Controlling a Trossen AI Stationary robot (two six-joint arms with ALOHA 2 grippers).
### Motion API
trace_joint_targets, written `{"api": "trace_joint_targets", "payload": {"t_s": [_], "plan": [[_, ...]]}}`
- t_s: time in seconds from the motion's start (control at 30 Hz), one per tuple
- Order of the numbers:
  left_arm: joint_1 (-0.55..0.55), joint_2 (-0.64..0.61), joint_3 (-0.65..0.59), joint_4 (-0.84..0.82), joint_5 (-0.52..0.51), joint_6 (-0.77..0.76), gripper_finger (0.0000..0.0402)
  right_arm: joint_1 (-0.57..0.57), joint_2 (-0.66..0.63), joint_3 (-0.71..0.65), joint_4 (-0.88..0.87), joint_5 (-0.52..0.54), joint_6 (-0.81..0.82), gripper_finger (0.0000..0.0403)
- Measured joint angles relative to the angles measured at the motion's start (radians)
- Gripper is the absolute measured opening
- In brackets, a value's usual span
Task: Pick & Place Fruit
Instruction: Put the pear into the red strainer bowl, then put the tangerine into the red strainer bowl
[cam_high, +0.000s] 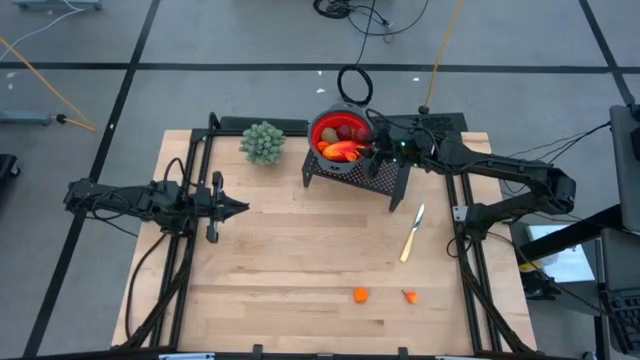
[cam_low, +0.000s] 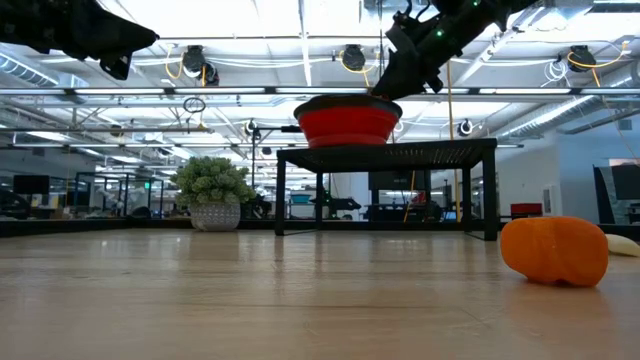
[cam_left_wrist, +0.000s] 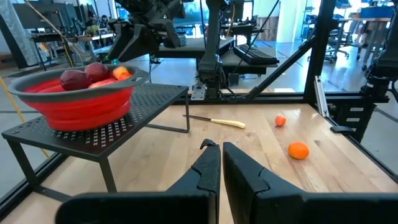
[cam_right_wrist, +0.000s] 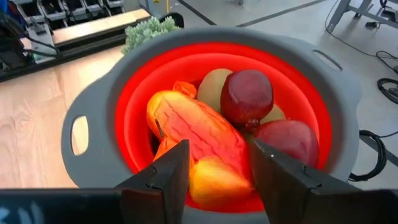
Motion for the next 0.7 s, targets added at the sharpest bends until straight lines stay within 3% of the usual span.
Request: {"api": "trace_joint_targets", "payload": {"t_s": [0.27,0.6,0.7], "plan": [[0.000,0.000,0.000,0.000,0.000,-0.015,0.0021,0.051,-0.052,0.000,0.010,-0.029,0.002,0.0156],[0.000,0.000,0.000,0.011,0.000,-0.027,0.0021,0.170,-0.212,0.000,-0.127,-0.024,-0.001,0.0013],[0.000,0.000,0.000,0.014,0.000,-0.027,0.0021,0.196,-0.261,-0.001,-0.153,-0.023,0.002,0.0009]]}}
